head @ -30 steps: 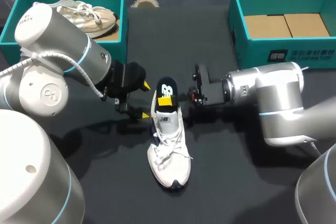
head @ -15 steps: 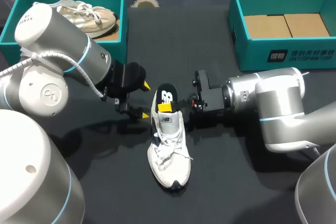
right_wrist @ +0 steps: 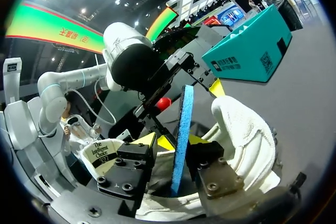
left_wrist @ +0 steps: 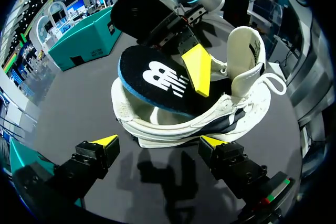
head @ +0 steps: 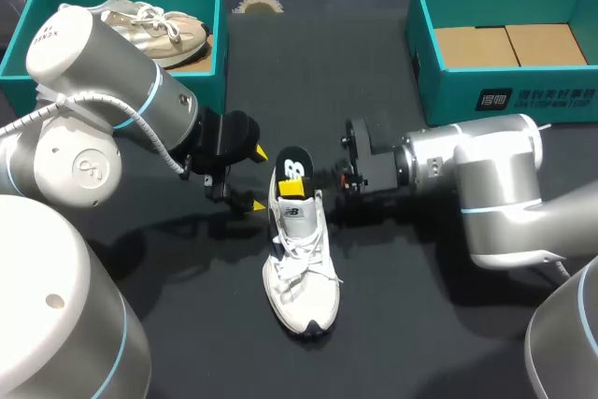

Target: Take the shoe out of the shoebox, open the shoe tongue, remove and reinsert the insole, then place the shoe into the shoebox

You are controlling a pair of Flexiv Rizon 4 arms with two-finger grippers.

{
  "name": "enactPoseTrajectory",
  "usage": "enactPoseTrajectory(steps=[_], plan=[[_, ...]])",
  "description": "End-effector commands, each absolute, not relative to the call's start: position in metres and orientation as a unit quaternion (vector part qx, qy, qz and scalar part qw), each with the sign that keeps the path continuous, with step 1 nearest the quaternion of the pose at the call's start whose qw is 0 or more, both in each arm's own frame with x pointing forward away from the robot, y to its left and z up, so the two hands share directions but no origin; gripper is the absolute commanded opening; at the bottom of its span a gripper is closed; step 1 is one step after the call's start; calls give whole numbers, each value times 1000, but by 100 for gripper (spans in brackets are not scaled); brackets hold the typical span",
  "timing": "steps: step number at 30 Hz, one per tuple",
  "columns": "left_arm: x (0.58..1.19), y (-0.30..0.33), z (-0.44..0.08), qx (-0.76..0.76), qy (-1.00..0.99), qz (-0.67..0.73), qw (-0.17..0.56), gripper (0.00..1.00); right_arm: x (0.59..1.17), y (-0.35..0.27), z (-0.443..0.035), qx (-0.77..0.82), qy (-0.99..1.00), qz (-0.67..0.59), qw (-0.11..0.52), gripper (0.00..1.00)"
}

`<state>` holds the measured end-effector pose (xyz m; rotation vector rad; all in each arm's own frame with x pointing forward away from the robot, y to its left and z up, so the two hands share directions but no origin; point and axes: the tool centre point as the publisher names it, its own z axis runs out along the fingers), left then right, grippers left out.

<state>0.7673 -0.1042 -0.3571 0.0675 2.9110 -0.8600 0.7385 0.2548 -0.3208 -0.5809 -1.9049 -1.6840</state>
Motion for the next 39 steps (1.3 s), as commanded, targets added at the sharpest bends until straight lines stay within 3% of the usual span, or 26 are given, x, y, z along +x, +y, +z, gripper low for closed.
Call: enactPoseTrajectory(steps=[1,18,21,24,39], plan=[[766,-104,-358,22,957,-283,53,100,741,256,-313,-211,-710,-619,259,31],[766,-104,-358,22,957,-283,53,100,759,254,-305,-200,-722,-617,240,24],[766,-104,-358,22,957,-283,53,100,761,256,-304,-199,-724,-616,239,15],[766,-104,-358,22,957,-283,53,100,763,257,-304,-198,-724,-616,239,0],[766,-104,-358,22,957,-283,53,100,749,255,-324,-228,-723,-597,261,0]])
